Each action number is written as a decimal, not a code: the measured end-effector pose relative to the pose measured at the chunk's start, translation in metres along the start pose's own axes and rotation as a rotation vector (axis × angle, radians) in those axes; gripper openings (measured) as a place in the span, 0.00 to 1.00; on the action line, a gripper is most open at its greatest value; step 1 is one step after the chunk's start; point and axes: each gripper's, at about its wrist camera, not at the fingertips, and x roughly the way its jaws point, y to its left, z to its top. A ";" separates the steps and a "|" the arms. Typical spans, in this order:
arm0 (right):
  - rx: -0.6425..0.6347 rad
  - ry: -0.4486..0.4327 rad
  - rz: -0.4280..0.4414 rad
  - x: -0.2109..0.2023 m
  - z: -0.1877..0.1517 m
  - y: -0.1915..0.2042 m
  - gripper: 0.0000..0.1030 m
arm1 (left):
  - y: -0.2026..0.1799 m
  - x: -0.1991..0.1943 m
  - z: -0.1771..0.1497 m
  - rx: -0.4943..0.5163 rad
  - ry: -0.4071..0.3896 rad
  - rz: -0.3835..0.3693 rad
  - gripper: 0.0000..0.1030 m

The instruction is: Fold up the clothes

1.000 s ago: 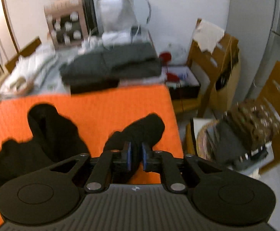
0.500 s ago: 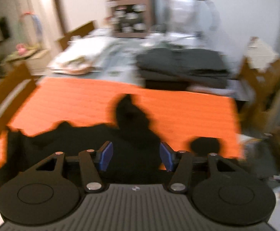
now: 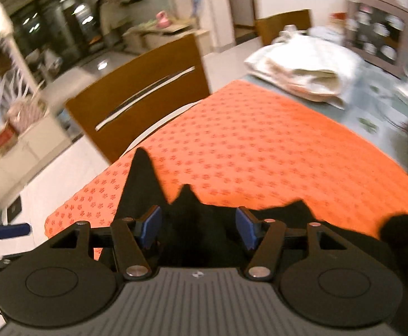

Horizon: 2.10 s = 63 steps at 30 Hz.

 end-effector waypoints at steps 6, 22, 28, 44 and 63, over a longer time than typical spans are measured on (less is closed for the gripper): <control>-0.057 0.065 0.003 0.043 0.006 0.014 0.62 | 0.017 -0.008 -0.002 -0.029 -0.006 0.040 0.55; 0.138 -0.136 -0.107 -0.091 -0.040 -0.052 0.05 | 0.007 0.033 0.038 0.058 -0.029 -0.006 0.56; 0.369 -0.224 -0.341 -0.196 -0.109 -0.107 0.05 | -0.028 0.063 0.067 0.139 -0.046 -0.079 0.56; 0.917 -0.092 -0.719 -0.275 -0.358 -0.135 0.04 | -0.173 0.119 0.112 0.479 -0.077 -0.417 0.56; 1.125 -0.208 -0.654 -0.264 -0.427 -0.148 0.33 | -0.371 0.168 0.109 0.911 0.043 -0.842 0.55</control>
